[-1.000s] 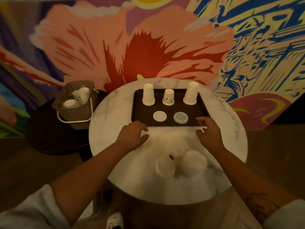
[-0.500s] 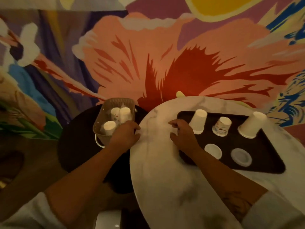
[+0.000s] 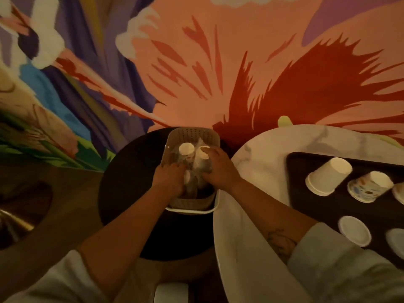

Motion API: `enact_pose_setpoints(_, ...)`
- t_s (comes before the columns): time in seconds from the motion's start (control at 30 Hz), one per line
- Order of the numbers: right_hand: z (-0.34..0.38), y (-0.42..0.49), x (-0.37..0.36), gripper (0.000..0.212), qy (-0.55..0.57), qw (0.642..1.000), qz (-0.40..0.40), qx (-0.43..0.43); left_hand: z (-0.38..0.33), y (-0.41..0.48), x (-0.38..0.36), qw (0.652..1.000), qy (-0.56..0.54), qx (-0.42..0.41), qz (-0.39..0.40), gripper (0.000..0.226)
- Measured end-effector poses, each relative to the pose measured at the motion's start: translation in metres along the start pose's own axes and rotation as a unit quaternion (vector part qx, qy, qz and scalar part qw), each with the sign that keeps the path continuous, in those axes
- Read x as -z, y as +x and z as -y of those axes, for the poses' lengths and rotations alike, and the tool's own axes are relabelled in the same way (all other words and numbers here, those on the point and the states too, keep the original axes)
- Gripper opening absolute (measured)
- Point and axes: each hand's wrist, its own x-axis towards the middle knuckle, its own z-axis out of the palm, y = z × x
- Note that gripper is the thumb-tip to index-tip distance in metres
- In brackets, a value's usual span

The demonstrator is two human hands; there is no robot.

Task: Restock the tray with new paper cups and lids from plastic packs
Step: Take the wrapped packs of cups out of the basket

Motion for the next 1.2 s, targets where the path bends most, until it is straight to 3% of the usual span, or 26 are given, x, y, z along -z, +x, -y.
enact_pose_setpoints(0.17, -0.002, 0.029, -0.013, 0.080, -0.133, 0.988, 0.078, -0.030, 0.000, 0.007, -0.008, 0.999, 0.019, -0.016, 0.020, 0.064)
enact_pose_setpoints(0.33, 0.002, 0.038, -0.024, 0.070, -0.214, 0.975, 0.048, -0.045, 0.001, 0.008, -0.013, 0.999, 0.024, -0.023, -0.006, 0.066)
enact_pose_setpoints(0.47, 0.002, 0.034, -0.027, 0.048, -0.164, 0.986, -0.008, -0.024, 0.001, 0.006, -0.014, 0.998, -0.027, -0.018, -0.046, 0.061)
enact_pose_setpoints(0.73, 0.015, 0.009, -0.001, 0.058, -0.001, 0.990, -0.130, 0.046, -0.005, -0.014, -0.003, 0.956, -0.212, 0.026, -0.201, 0.069)
enact_pose_setpoints(0.93, 0.039, -0.016, 0.037, 0.052, 0.057, 0.970, -0.221, 0.084, -0.031, -0.036, 0.037, 0.925, -0.224, -0.008, -0.308, 0.052)
enact_pose_setpoints(1.03, 0.043, -0.034, 0.061, 0.052, 0.081, 0.957, -0.259, 0.101, -0.047, -0.057, 0.060, 0.899, -0.297, 0.005, -0.322, 0.055)
enact_pose_setpoints(1.2, 0.045, -0.074, 0.106, 0.055, 0.112, 0.954, -0.263, 0.093, -0.081, -0.091, 0.084, 0.883, -0.308, -0.012, -0.353, 0.060)
